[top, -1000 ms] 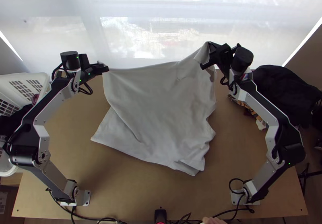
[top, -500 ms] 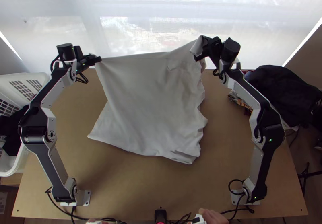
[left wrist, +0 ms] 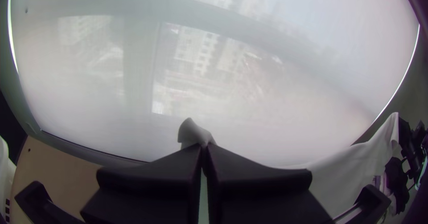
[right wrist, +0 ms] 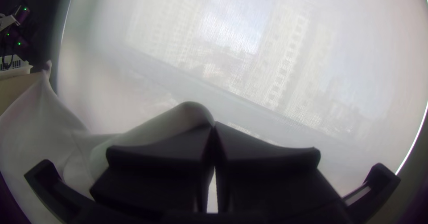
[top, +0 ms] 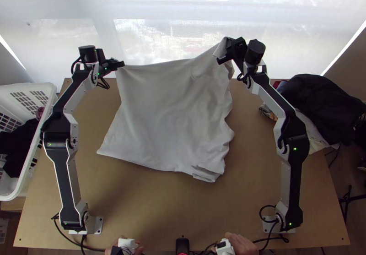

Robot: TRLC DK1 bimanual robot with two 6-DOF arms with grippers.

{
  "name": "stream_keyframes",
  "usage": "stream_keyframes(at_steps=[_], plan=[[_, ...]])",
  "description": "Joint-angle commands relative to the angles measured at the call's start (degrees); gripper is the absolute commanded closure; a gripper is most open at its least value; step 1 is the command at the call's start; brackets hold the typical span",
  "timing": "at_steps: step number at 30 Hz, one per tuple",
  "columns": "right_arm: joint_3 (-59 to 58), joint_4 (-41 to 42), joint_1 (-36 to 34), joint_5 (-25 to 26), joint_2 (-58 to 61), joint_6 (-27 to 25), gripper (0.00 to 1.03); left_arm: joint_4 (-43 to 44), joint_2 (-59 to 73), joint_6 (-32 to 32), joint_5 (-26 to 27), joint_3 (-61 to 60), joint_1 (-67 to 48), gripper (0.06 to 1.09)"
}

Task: Fold the t-shirt

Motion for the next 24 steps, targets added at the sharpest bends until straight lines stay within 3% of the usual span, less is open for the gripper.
stream_keyframes(at_steps=[1,17,24], plan=[[2.7,-1.5,0.0,1.2,2.6,0.9,1.00,-2.0,7.6,1.1,0.0,8.2,-2.5,1.05],[-16.9,1.1,1.5,1.6,-13.0,4.4,1.00,-6.5,8.8,-0.1,0.2,8.7,-0.3,1.05],[-27.2,2.8,2.1,1.6,-19.4,4.9,1.00,-8.3,4.5,-0.8,3.8,3.3,0.1,1.05]])
